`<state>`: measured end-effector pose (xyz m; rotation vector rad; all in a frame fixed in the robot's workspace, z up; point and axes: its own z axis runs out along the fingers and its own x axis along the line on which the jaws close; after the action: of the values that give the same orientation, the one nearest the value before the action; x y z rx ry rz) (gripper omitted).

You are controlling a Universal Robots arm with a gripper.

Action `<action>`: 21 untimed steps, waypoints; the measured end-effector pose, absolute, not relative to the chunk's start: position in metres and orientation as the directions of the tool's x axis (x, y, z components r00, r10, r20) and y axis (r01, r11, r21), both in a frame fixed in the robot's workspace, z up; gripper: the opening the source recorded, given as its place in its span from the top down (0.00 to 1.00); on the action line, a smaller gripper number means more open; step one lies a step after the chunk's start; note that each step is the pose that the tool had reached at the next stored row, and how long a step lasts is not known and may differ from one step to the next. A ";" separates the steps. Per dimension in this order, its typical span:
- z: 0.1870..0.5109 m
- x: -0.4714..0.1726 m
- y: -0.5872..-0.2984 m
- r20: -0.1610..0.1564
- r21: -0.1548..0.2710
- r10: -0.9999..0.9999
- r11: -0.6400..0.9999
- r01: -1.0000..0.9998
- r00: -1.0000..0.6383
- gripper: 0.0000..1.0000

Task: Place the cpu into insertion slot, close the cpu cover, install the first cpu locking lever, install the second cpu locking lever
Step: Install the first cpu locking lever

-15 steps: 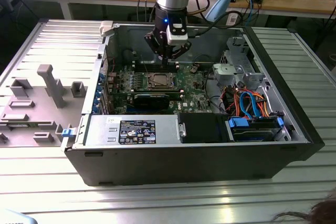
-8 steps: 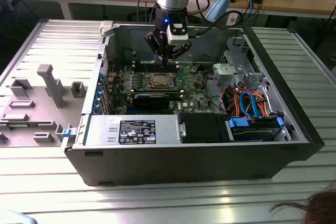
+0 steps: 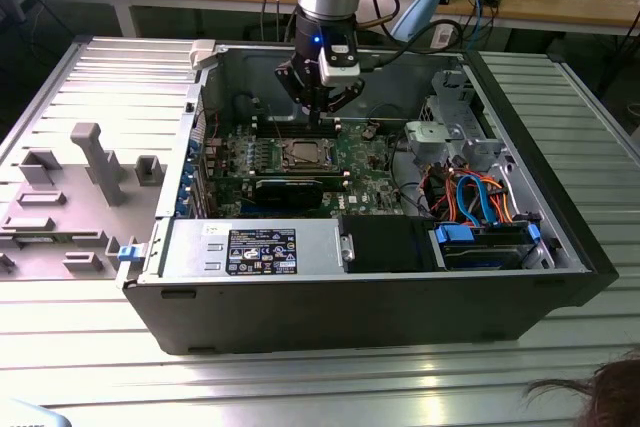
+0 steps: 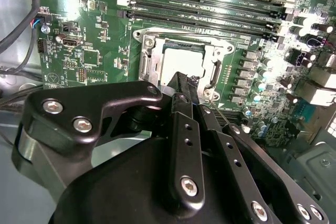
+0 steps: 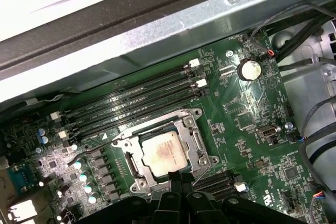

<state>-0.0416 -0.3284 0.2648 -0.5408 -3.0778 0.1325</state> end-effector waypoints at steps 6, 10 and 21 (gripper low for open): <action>0.265 -0.042 -0.328 -0.001 -0.086 0.330 0.941 0.328 -0.944 0.89; 0.265 -0.042 -0.328 -0.001 -0.086 0.323 0.943 0.321 -0.947 0.89; 0.265 -0.042 -0.328 -0.001 -0.086 0.300 0.950 0.299 -0.954 0.89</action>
<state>-0.0416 -0.3284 0.2648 -0.4745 -3.0906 0.1331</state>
